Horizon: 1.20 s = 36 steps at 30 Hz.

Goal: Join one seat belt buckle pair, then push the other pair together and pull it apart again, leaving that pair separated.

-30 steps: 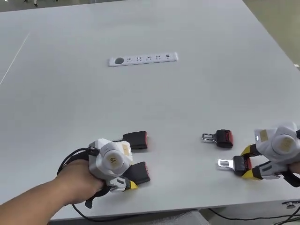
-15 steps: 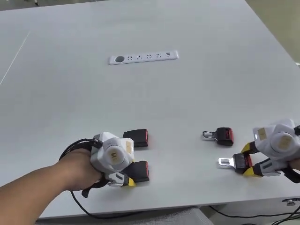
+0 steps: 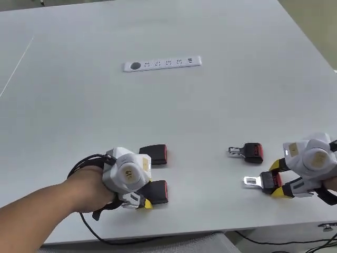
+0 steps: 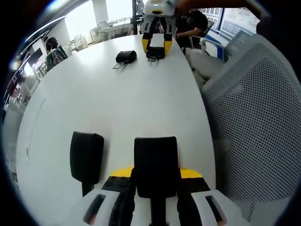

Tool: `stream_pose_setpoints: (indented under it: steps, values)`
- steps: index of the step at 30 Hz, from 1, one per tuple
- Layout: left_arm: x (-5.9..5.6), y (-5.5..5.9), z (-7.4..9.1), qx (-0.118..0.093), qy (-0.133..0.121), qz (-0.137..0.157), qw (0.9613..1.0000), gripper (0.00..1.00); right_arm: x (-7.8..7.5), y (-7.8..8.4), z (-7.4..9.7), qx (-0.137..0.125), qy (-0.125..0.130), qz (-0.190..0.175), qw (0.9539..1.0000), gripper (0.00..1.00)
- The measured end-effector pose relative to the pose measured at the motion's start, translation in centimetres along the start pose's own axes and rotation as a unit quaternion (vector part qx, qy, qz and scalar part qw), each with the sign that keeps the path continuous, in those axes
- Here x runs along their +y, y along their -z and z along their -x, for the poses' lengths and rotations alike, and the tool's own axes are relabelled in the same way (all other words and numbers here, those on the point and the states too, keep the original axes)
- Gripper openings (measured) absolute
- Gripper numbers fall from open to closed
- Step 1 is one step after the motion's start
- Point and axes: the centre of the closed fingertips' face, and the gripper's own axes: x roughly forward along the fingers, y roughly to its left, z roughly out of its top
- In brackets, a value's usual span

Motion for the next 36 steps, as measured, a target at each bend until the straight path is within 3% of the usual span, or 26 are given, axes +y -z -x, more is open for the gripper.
stream_pose_setpoints:
  steps: [19,36]
  values:
    - [0.0,0.0,0.0,0.003,0.0,0.0,1.0,0.35,0.7,-1.5,-0.9,-0.012,-0.005,0.005,0.9999,0.33]
    - [0.0,0.0,0.0,0.003,0.0,0.0,1.0,0.35,2.0,-5.5,-3.0,-0.039,-0.018,0.016,0.999,0.33]
